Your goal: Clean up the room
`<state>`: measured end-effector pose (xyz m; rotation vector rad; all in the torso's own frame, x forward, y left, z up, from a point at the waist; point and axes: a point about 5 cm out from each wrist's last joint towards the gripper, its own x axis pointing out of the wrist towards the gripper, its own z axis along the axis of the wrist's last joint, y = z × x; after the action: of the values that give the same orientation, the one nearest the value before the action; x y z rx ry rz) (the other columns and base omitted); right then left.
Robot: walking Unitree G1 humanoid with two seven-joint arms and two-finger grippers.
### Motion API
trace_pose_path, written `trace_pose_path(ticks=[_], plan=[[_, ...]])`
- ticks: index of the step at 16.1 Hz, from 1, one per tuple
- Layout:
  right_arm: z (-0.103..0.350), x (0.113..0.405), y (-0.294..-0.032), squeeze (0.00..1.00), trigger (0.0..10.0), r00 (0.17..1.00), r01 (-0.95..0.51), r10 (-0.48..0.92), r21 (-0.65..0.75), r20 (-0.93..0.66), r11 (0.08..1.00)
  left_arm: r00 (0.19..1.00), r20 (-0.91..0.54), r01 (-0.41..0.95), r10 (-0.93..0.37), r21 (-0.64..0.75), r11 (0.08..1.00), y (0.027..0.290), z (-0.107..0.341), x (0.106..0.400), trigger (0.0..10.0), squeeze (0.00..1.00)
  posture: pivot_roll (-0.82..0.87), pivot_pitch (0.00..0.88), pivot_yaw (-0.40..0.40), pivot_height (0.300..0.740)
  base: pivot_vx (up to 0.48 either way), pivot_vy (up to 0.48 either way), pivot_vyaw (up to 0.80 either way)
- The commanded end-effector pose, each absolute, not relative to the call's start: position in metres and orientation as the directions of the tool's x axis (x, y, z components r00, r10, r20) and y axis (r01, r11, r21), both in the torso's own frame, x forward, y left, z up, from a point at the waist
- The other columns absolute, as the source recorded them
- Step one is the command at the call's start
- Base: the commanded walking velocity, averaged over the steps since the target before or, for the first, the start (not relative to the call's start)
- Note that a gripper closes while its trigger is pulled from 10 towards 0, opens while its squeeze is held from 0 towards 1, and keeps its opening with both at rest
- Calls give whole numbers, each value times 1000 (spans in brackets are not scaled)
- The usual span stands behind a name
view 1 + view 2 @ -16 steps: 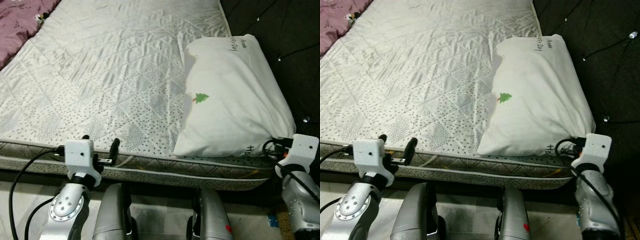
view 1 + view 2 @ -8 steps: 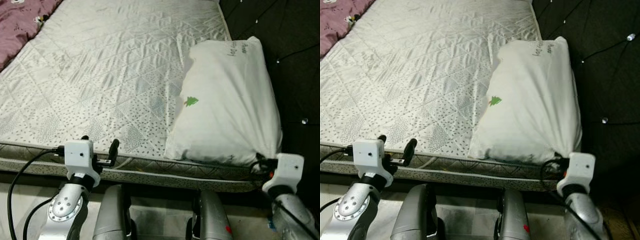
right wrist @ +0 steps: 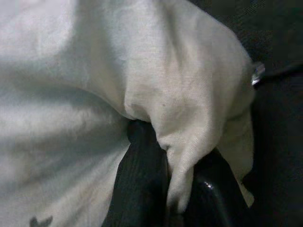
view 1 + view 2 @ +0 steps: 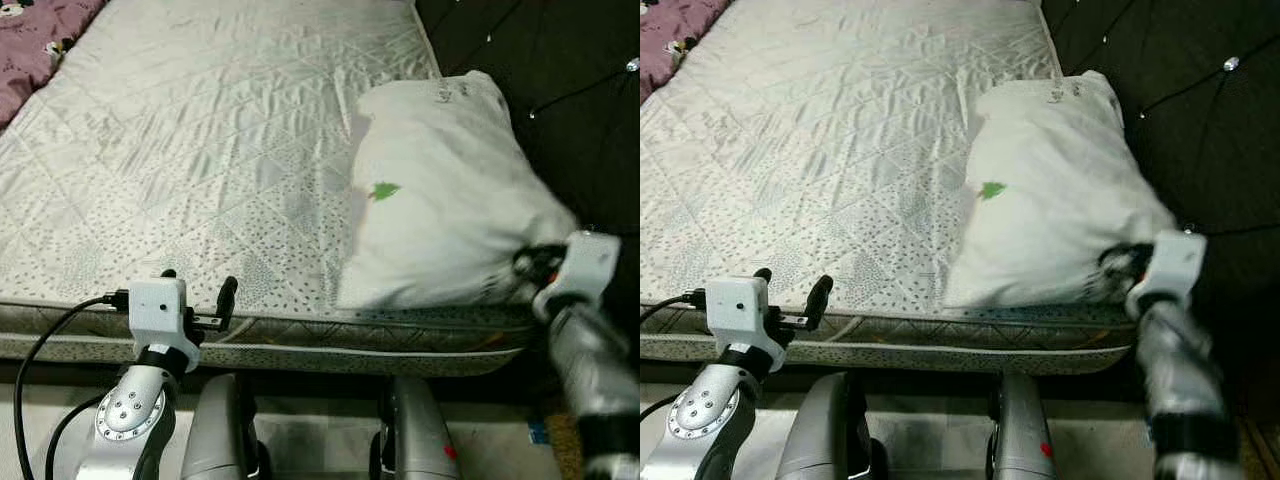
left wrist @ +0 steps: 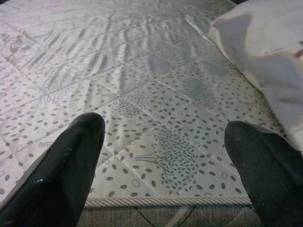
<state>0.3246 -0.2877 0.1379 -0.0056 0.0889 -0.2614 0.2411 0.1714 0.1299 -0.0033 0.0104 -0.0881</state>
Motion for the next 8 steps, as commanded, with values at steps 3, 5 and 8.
trace_pose_path(ticks=[3,5,8], plan=[[167,340,-315,0,0,947,320,-320,-44,5,946,997,-30,68,-68,-1,998,173,127,238,10000,0,110,171,-21,573,0,0,0],[178,345,-330,0,0,929,370,-369,-49,14,928,997,-37,65,-65,-2,998,174,127,238,10000,0,111,173,-22,573,0,0,0],[172,344,-334,0,0,926,375,-377,-70,-19,925,997,-48,55,-55,3,998,175,126,239,10000,0,113,175,-19,573,0,0,0]])
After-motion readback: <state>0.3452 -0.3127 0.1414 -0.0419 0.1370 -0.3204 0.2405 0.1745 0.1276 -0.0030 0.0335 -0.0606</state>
